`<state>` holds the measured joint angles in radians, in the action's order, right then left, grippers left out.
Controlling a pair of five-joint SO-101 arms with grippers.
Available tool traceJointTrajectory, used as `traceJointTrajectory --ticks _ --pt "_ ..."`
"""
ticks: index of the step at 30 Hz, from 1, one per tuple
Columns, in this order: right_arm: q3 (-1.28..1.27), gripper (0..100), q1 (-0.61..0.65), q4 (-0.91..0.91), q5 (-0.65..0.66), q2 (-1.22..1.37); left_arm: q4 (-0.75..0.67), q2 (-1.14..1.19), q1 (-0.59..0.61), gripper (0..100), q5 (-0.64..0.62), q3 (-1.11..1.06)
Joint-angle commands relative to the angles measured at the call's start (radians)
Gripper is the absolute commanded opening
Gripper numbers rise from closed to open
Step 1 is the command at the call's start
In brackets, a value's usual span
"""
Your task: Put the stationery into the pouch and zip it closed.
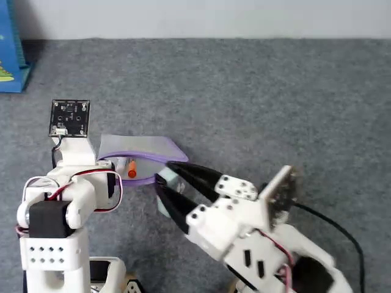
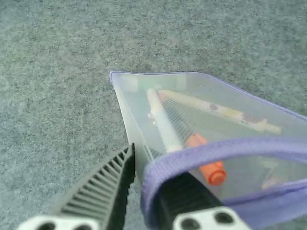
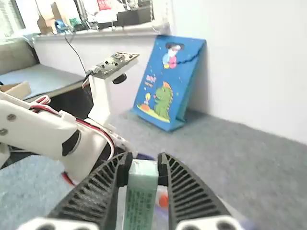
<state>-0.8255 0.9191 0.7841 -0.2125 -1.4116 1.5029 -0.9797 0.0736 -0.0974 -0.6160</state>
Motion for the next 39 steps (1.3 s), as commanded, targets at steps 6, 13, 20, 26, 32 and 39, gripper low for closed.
traceJointTrajectory --ticks 6,13,20,26,32,39 --pt "-0.358 0.7 0.012 -0.601 0.183 -0.004 -0.005 0.006 -0.011 1 -0.015 0.035" --pt "-0.451 0.7 0.005 -0.762 0.212 -0.002 -0.003 0.006 -0.011 1 -0.015 0.035" --pt "-0.443 0.7 -0.058 -0.832 0.209 0.065 0.0 0.006 -0.011 1 -0.015 0.035" --pt "-0.443 0.7 -0.128 -0.955 0.207 0.268 0.002 0.006 -0.011 1 -0.015 0.035" --pt "-0.454 0.7 -0.13 -0.995 0.212 0.384 0.002 0.006 -0.011 1 -0.014 0.033" --pt "-0.486 11.0 -0.128 -0.789 0.232 0.309 0.002 0.006 -0.011 1 -0.014 0.033"
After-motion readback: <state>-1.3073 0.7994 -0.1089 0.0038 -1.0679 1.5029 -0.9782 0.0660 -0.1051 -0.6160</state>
